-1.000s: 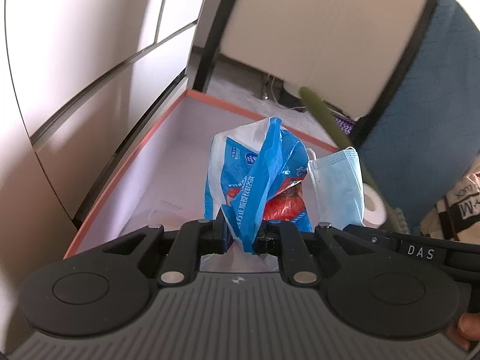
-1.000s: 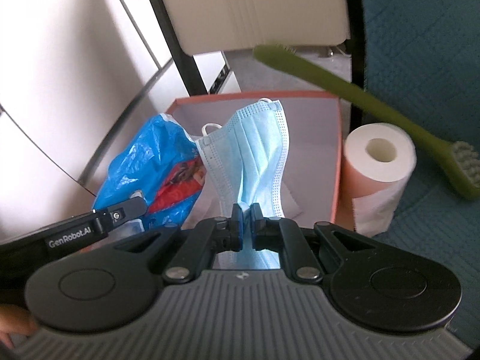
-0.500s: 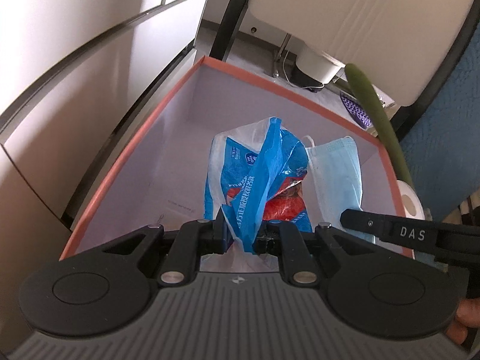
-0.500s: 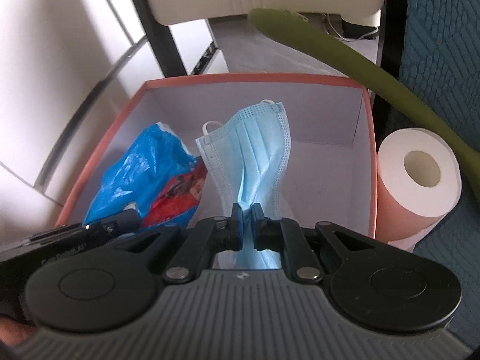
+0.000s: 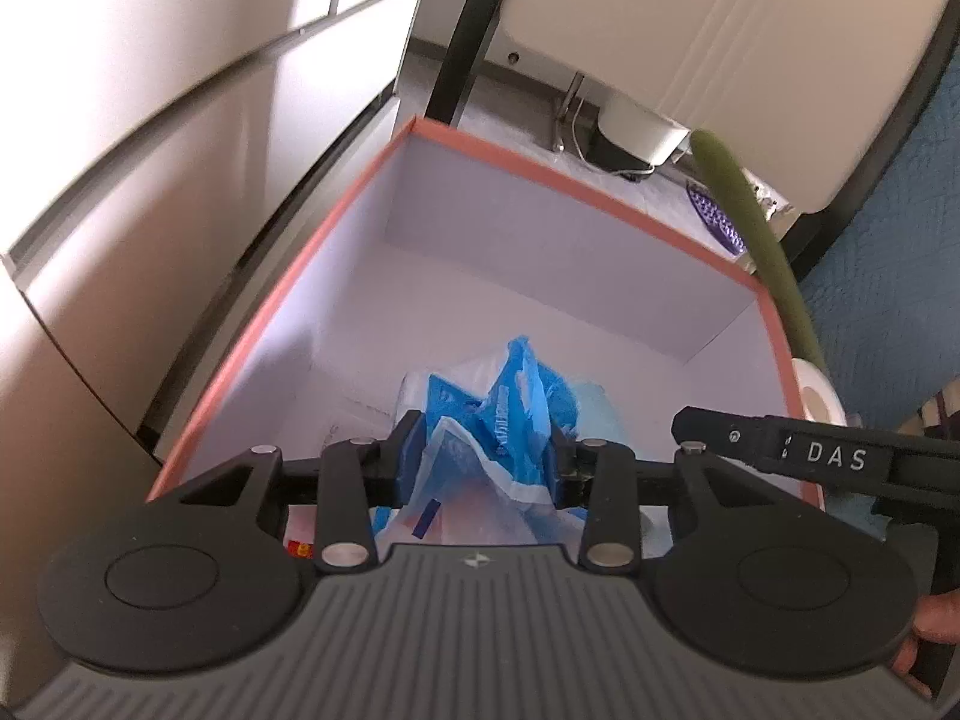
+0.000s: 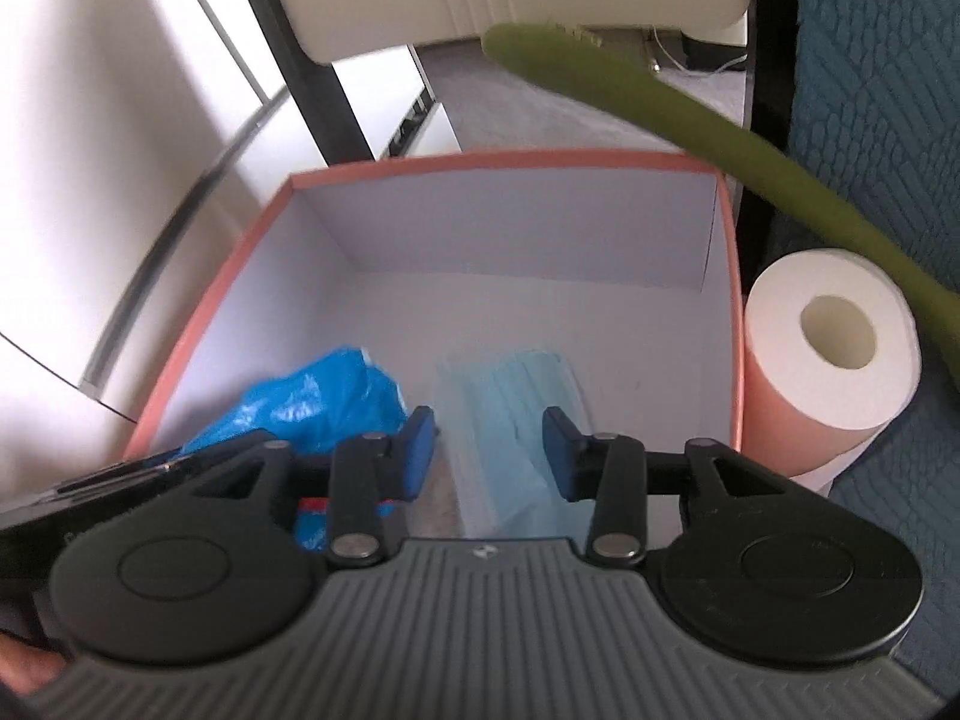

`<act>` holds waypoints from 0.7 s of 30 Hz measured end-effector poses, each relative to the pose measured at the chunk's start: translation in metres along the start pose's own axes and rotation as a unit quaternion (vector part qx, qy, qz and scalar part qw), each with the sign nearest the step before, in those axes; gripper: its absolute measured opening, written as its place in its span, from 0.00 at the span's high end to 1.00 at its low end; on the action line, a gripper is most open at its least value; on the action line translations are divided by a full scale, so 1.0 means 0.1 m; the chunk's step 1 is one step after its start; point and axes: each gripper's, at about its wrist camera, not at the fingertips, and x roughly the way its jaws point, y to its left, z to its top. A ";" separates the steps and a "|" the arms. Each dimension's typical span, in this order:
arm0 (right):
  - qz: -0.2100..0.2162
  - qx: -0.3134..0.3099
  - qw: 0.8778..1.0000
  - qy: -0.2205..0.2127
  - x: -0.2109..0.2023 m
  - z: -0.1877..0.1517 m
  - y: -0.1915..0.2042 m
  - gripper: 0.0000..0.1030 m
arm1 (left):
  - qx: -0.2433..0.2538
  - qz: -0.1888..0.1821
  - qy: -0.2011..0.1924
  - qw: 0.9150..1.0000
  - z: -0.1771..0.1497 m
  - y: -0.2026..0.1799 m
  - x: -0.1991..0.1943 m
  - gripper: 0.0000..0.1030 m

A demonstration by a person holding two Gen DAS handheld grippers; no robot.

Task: Organize soft objects
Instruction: 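Open both tools to drop the wet-wipe packet and face mask into the box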

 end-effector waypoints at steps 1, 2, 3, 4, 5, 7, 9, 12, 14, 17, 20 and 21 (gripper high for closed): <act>0.002 0.000 1.000 -0.004 -0.05 0.00 0.00 0.59 | 0.001 0.001 -0.004 1.000 0.00 -0.01 -0.06 0.57; 0.005 -0.001 1.000 -0.009 -0.10 0.00 0.00 0.59 | 0.002 0.003 -0.007 1.000 0.01 -0.02 -0.11 0.57; 0.009 -0.003 1.000 -0.014 -0.17 0.00 0.01 0.59 | 0.004 0.003 -0.010 1.000 0.01 -0.04 -0.17 0.57; 0.012 -0.006 1.000 -0.019 -0.23 0.00 0.02 0.59 | 0.006 0.003 -0.014 1.000 0.01 -0.05 -0.22 0.57; 0.013 -0.008 1.000 -0.024 -0.29 -0.01 0.03 0.59 | 0.007 0.004 -0.017 1.000 0.01 -0.06 -0.28 0.57; 0.017 -0.014 0.999 -0.035 -0.44 -0.02 0.04 0.59 | 0.008 0.003 -0.023 1.000 0.01 -0.09 -0.41 0.57; 0.021 -0.019 0.999 -0.045 -0.58 -0.04 0.06 0.59 | 0.009 0.004 -0.030 1.000 0.00 -0.12 -0.53 0.57; 0.025 -0.024 0.998 -0.058 -0.78 -0.07 0.07 0.59 | 0.011 0.004 -0.039 0.999 -0.01 -0.17 -0.70 0.52; 0.026 -0.025 0.997 -0.065 -0.90 -0.09 0.06 0.59 | 0.012 0.005 -0.045 0.999 -0.03 -0.22 -0.79 0.43; 0.026 -0.024 0.997 -0.073 -1.04 -0.13 0.03 0.59 | 0.009 0.006 -0.051 0.999 -0.06 -0.26 -0.91 0.38; 0.027 -0.028 0.996 -0.080 -1.17 -0.19 0.02 0.59 | 0.014 0.005 -0.059 0.998 -0.09 -0.32 -1.03 0.38; 0.027 -0.029 0.996 -0.083 -1.22 -0.21 0.01 0.59 | 0.017 0.004 -0.061 0.998 -0.11 -0.35 -1.07 0.38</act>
